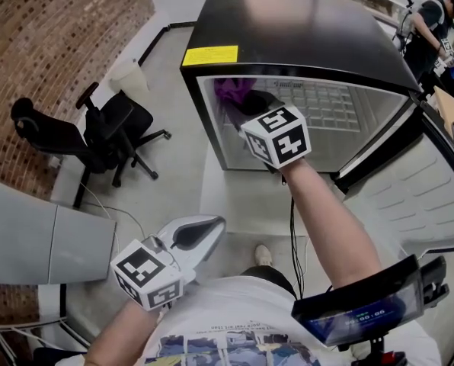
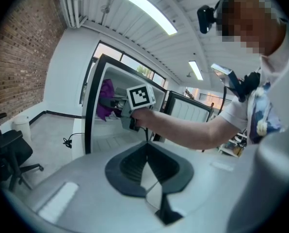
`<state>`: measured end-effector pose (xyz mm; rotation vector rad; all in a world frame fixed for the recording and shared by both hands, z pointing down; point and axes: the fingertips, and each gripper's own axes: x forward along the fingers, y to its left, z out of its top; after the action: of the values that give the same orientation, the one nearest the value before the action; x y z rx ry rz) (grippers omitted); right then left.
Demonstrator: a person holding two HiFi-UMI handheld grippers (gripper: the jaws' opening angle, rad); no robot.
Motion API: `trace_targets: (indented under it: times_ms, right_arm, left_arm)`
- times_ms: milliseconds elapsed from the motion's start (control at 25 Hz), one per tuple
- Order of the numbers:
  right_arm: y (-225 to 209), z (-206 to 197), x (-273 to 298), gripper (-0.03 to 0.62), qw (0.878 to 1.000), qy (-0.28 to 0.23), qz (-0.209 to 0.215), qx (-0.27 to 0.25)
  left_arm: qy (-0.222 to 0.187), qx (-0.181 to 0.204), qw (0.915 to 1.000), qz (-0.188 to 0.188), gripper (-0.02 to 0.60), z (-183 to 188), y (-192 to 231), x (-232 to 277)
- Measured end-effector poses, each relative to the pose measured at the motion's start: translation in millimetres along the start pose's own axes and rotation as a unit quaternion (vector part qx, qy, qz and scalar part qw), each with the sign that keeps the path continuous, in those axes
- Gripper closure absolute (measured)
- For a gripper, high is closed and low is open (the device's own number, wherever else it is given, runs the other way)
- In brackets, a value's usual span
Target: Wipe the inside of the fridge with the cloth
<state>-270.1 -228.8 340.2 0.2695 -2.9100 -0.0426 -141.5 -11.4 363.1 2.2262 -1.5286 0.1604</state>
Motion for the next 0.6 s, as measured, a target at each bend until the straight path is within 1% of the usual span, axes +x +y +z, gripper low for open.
trace_targets:
  times_ms: [600]
  right_arm:
    - [44.8,-13.1,-34.2,0.525,1.000,0.006,0.007,0.003]
  left_arm:
    - [-0.001,0.001,0.9995,-0.031,0.577,-13.7,-20.9,-11.1]
